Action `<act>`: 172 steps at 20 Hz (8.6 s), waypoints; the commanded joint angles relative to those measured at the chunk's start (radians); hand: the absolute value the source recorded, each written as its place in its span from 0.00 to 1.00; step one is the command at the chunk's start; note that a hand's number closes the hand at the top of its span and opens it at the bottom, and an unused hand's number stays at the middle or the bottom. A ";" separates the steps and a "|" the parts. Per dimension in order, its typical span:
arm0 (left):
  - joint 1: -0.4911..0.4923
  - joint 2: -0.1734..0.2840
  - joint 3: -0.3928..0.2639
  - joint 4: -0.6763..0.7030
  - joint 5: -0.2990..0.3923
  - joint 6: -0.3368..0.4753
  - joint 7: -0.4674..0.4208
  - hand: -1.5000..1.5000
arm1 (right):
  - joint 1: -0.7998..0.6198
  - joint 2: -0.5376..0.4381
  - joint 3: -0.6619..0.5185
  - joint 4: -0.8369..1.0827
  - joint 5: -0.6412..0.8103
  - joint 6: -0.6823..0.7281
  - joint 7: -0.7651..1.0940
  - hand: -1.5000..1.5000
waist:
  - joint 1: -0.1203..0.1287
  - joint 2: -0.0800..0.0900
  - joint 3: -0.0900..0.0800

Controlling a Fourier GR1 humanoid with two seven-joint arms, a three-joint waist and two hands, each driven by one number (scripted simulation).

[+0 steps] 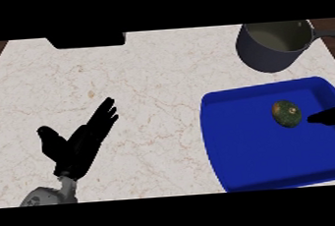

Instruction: Pick the squash from the tray and place it in the pot

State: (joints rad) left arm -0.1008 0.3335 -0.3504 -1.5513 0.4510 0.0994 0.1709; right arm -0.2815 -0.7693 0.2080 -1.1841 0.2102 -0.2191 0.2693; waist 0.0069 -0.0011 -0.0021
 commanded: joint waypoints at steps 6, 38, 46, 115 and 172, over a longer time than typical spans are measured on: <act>0.030 0.000 0.022 -0.029 -0.001 -0.017 0.023 0.50 | -0.087 -0.114 -0.017 -0.358 -0.132 0.336 0.527 0.00 | -0.015 -0.005 -0.001; 0.038 -0.123 0.153 -0.014 -0.112 -0.133 0.072 0.50 | -0.025 0.257 -0.043 -0.293 0.242 0.421 0.680 0.00 | -0.006 0.001 0.002; 0.064 -0.126 0.202 -0.070 -0.105 -0.185 0.128 0.50 | -0.026 0.326 -0.092 -0.203 0.334 0.419 0.608 0.00 | -0.005 0.001 0.002; 0.095 -0.249 0.252 -0.036 -0.241 -0.272 0.093 0.50 | -0.257 -0.334 -0.675 0.356 0.154 0.651 -0.662 1.00 | -0.002 0.002 0.000; 0.025 -0.271 0.229 -0.098 -0.254 -0.278 0.168 0.50 | -0.810 0.158 -0.725 1.036 0.151 0.257 -0.721 0.00 | 0.090 0.047 0.008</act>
State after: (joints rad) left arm -0.0684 0.0470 -0.1408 -1.6434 0.1817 -0.1675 0.3349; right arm -1.1340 -0.6000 -0.4963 -0.1351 0.3766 0.0879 -0.3984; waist 0.0947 0.0421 0.0052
